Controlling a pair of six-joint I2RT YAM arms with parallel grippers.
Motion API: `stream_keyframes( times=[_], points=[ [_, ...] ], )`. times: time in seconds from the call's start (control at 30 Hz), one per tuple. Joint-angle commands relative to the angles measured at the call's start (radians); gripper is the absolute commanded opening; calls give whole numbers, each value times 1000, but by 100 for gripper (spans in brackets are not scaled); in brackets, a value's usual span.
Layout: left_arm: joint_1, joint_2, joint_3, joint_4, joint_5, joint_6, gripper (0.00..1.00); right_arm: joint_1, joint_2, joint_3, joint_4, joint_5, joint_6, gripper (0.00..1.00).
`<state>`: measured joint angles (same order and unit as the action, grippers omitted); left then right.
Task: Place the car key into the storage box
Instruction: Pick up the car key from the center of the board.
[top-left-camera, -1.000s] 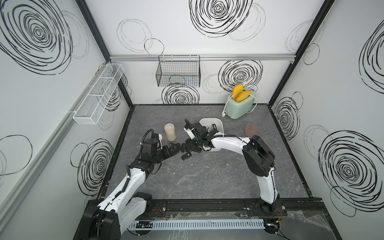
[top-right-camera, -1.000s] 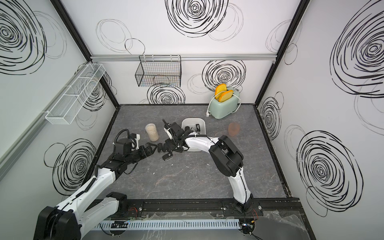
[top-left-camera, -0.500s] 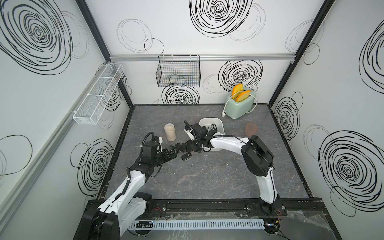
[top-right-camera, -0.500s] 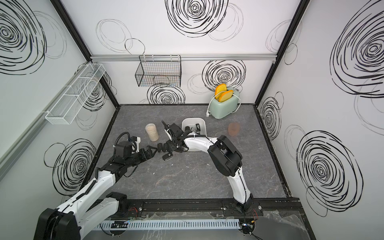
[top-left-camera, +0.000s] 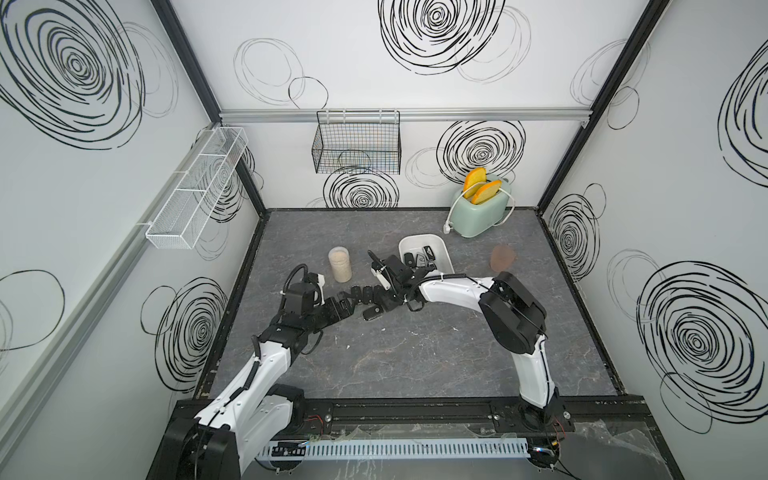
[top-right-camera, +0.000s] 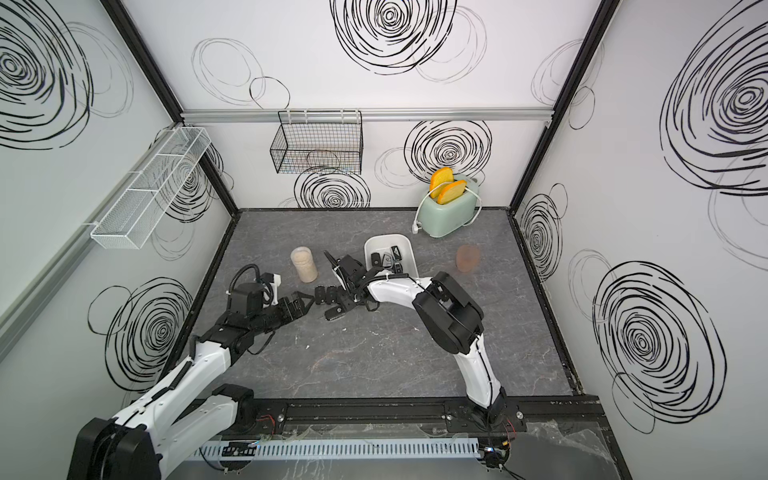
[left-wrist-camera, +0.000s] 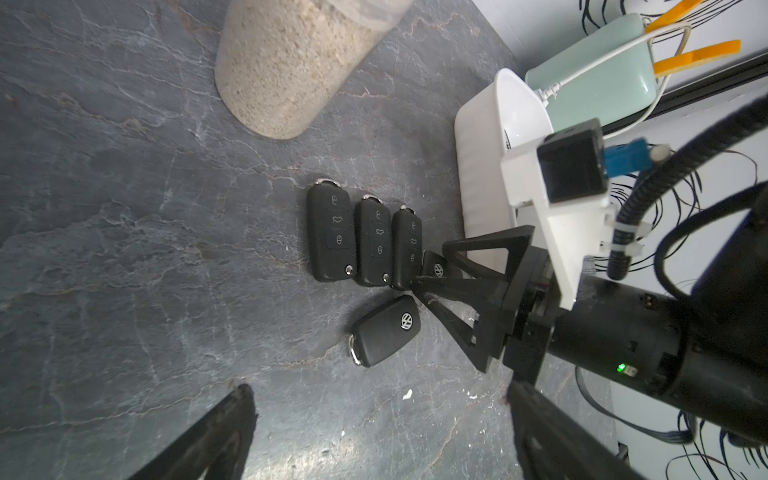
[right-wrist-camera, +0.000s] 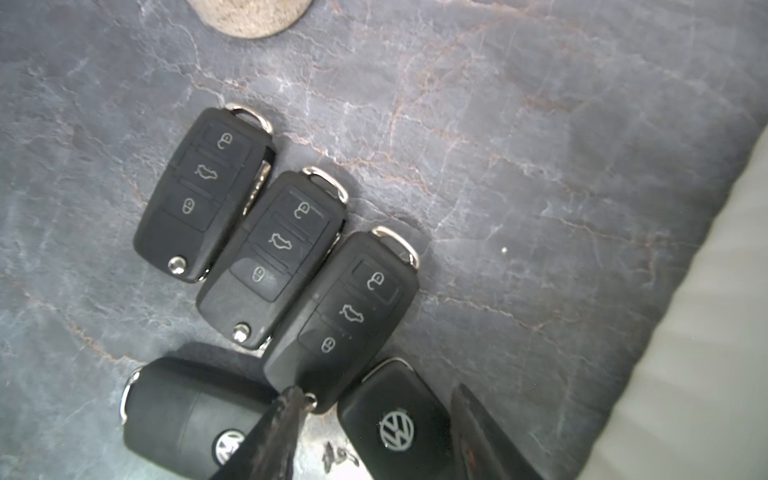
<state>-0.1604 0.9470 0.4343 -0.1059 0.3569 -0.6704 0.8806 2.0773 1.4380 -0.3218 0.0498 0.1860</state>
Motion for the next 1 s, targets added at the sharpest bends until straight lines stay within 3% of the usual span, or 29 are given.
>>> stream_keyframes(
  times=[0.0, 0.4, 0.97],
  points=[
    [12, -17, 12, 18, 2, 6, 98, 6, -24, -15, -44, 8, 6, 60],
    [10, -29, 18, 18, 0, -3, 98, 9, -122, -124, -9, -69, 70, 60],
    [11, -45, 7, 7, -1, -3, 98, 52, -36, -89, -59, 94, 40, 56]
  ],
)
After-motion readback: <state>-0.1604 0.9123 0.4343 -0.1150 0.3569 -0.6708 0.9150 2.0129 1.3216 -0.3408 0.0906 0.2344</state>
